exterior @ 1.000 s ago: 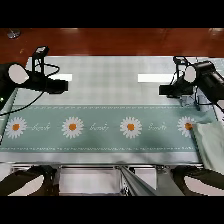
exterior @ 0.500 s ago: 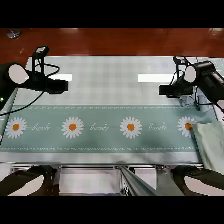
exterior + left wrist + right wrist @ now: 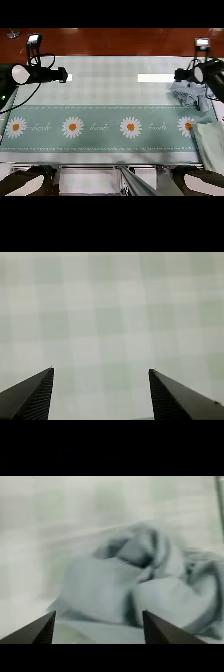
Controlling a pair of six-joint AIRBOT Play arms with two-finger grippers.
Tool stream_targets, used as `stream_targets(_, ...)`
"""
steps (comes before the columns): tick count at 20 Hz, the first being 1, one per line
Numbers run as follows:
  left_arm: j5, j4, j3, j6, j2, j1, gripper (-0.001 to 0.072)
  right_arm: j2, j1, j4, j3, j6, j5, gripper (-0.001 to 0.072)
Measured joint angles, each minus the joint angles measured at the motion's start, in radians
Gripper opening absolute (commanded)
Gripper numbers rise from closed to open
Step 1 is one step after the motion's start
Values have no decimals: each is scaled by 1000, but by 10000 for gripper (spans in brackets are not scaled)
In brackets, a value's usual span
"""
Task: Fold the shirts.
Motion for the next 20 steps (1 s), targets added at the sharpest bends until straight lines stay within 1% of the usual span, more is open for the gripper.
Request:
stream_targets(2,26,23,0,0,-7,24,703,-29,-113,-18,2,68,-21,625)
stream_targets(3,27,31,0,-1,-14,35,703,-53,-163,4,2,76,-30,625)
stream_targets(5,27,42,0,-15,-31,50,703,-116,-247,111,3,37,-40,623)
stream_targets(6,17,43,0,-23,-42,54,702,-148,-276,167,5,5,-39,578)
stream_targets(7,-2,46,0,-31,-54,57,702,-184,-300,221,7,-32,-36,322)
stream_targets(8,-19,47,0,-38,-67,60,702,-215,-317,275,14,-72,-19,26)
stream_targets(12,-127,57,6,-49,-74,71,702,-242,-340,470,101,-256,52,27)
stream_targets(14,-196,64,13,-49,-42,90,702,-193,-339,549,195,-336,71,27)
stream_targets(15,-229,65,14,-49,-16,100,701,-163,-335,563,241,-366,88,27)
stream_targets(18,-332,55,-19,-49,122,121,701,-31,-305,608,385,-437,113,26)
stream_targets(20,-365,10,-87,-48,255,119,702,62,-272,623,464,-476,120,26)
